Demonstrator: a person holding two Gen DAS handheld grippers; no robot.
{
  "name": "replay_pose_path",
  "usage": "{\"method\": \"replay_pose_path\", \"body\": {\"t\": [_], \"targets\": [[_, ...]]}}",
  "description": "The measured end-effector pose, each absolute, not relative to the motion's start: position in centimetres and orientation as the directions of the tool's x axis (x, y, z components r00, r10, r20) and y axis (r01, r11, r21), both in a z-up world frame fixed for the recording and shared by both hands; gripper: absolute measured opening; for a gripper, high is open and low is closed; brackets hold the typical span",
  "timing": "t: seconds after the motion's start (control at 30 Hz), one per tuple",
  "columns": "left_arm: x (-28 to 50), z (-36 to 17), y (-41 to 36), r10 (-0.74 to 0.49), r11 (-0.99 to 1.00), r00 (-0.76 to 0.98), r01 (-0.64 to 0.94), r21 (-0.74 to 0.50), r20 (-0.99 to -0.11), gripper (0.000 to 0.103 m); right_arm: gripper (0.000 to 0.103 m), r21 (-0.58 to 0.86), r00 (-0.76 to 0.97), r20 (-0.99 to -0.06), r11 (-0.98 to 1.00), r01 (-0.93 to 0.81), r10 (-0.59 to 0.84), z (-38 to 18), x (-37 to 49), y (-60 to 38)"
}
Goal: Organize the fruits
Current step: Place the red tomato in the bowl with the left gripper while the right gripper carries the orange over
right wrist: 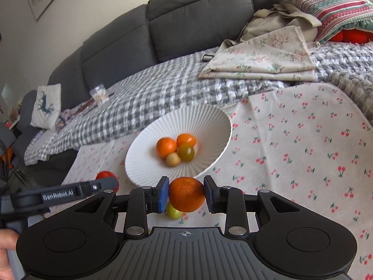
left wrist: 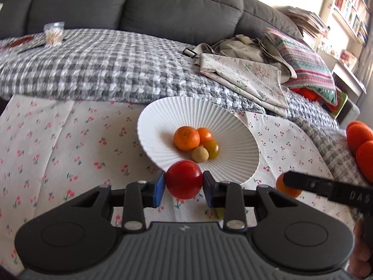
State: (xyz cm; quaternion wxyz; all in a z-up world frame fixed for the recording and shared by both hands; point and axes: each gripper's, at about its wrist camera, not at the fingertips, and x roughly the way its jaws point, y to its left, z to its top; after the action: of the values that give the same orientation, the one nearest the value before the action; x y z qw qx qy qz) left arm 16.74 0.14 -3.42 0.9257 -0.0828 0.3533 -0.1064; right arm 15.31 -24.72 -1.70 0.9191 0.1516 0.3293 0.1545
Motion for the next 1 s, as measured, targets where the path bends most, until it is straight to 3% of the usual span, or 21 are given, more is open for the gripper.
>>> {"method": "replay_pose_path", "body": {"t": [0.7, 1.0], "targets": [[20.3, -5.2, -1.8, -0.256, 0.964, 0.725, 0.237, -0.117, -0.639, 0.033, 0.031, 0.404, 0.771, -0.536, 0.906, -0.124, 0.345, -3.0, 20.2, -25.9], [21.3, -6.0, -2.5, -0.262, 0.959, 0.724, 0.270, -0.088, -0.638, 0.033, 0.031, 0.326, 0.769, -0.544, 0.929, -0.174, 0.335, -3.5, 21.4, -23.2]]}}
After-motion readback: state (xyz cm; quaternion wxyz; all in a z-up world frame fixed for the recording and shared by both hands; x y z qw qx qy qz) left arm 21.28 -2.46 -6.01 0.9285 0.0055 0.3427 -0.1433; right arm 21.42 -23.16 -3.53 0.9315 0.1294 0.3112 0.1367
